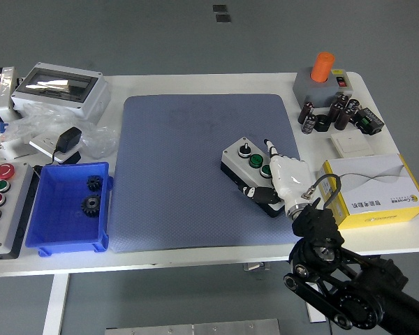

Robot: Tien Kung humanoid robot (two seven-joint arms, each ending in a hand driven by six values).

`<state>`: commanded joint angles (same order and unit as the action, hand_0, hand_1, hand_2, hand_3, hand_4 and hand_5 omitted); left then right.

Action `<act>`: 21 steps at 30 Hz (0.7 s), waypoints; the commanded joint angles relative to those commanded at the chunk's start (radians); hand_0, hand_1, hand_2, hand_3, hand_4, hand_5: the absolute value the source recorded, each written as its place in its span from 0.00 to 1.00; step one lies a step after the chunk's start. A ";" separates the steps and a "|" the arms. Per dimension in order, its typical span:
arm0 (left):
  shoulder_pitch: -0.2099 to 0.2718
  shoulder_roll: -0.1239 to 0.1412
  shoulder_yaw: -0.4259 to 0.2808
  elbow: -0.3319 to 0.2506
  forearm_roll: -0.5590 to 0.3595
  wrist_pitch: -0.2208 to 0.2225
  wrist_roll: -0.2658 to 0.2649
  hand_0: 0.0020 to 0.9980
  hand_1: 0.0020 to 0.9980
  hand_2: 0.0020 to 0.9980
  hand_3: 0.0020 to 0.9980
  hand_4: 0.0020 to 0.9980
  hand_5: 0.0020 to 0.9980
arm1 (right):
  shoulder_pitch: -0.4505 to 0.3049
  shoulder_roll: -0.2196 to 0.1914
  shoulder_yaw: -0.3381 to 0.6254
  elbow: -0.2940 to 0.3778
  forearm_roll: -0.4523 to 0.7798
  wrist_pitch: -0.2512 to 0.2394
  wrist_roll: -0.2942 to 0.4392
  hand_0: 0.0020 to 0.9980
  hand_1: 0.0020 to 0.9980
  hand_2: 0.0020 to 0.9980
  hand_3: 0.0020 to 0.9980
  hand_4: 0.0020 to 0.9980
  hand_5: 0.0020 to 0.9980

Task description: Pick up the button,place it on the desk,press the button,press the button

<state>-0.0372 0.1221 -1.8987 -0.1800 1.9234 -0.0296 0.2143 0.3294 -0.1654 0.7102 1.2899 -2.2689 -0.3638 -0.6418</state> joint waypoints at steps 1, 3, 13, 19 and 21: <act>0.000 0.000 0.001 0.000 -0.001 0.000 0.000 0.68 0.68 0.59 0.66 0.72 0.30 | 0.000 0.000 0.000 0.000 0.000 -0.001 0.000 0.18 0.37 0.45 0.91 0.86 0.26; 0.000 0.000 0.004 0.000 -0.004 0.000 -0.001 0.68 0.68 0.59 0.66 0.72 0.30 | 0.000 0.000 -0.001 -0.001 0.000 -0.005 0.000 0.16 0.34 0.43 0.87 0.84 0.22; 0.000 -0.001 0.024 0.000 -0.022 0.000 -0.010 0.68 0.68 0.59 0.66 0.72 0.29 | 0.004 -0.011 -0.018 0.017 0.017 -0.089 0.100 0.15 0.33 0.40 0.82 0.75 0.14; 0.002 -0.001 0.021 0.000 -0.021 0.001 -0.008 0.68 0.68 0.59 0.66 0.72 0.29 | 0.019 -0.041 -0.041 0.045 0.060 -0.149 0.217 0.14 0.31 0.38 0.78 0.66 0.06; 0.002 -0.001 0.020 0.000 -0.021 0.001 -0.008 0.68 0.68 0.59 0.66 0.72 0.29 | 0.027 -0.052 -0.050 0.052 0.071 -0.163 0.256 0.13 0.31 0.36 0.72 0.63 0.05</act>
<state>-0.0357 0.1210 -1.8786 -0.1800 1.9027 -0.0286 0.2066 0.3559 -0.2174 0.6599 1.3423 -2.1983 -0.5264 -0.3855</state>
